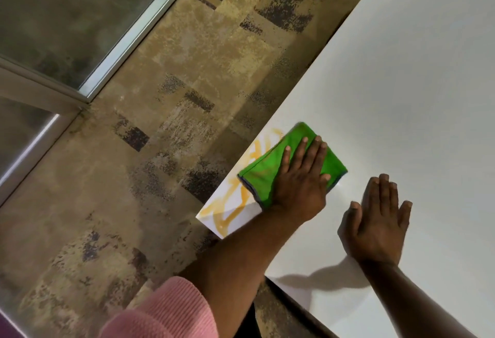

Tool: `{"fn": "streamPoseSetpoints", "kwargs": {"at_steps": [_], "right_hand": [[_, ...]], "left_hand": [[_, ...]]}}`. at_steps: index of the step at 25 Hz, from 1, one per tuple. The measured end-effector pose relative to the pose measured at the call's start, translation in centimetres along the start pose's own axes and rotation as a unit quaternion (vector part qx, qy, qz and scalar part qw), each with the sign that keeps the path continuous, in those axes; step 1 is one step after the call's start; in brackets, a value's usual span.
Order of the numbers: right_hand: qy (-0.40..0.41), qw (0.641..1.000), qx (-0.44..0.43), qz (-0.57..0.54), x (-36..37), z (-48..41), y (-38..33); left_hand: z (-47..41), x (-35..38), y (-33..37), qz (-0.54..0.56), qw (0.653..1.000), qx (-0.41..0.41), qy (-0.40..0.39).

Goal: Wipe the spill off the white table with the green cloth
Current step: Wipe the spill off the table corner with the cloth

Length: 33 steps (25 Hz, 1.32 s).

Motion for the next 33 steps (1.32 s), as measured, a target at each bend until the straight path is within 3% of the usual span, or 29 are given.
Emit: {"fn": "streamPoseSetpoints", "kwargs": {"at_steps": [3,6,9,17,27,33], "right_hand": [[-0.006,1.0,0.005,0.0,-0.1,0.1,-0.1],[-0.011,1.0,0.007,0.003,-0.4,0.1,-0.7],[-0.012,1.0,0.012,-0.026,-0.6,-1.8,-2.3],[0.005,1.0,-0.002,-0.022,-0.2,-2.6,-2.7],[-0.005,1.0,0.006,-0.014,-0.3,-2.9,-3.0],[-0.004,1.0,0.008,-0.018,-0.4,-2.7,-3.1]], "left_hand": [[-1.0,-0.6,0.3,0.034,0.997,-0.07,0.023],[-0.8,-1.2,-0.5,-0.035,0.997,0.054,0.039],[-1.4,-1.4,-1.8,-0.065,0.985,0.159,0.007],[0.9,-1.1,-3.6,-0.016,1.0,-0.01,0.005],[-4.9,-3.2,-5.0,-0.019,0.999,-0.03,-0.003],[-0.1,-1.7,-4.8,-0.016,1.0,-0.015,0.004]]}}
Point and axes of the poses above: each hand's wrist, its own z-axis away from the middle knuckle, its own x-axis out of the palm, y = z × x, the point moved 7 cm from there along -z, towards the middle knuckle, and after that the axes turned 8 degrees about -y, right-handed, at the moved point
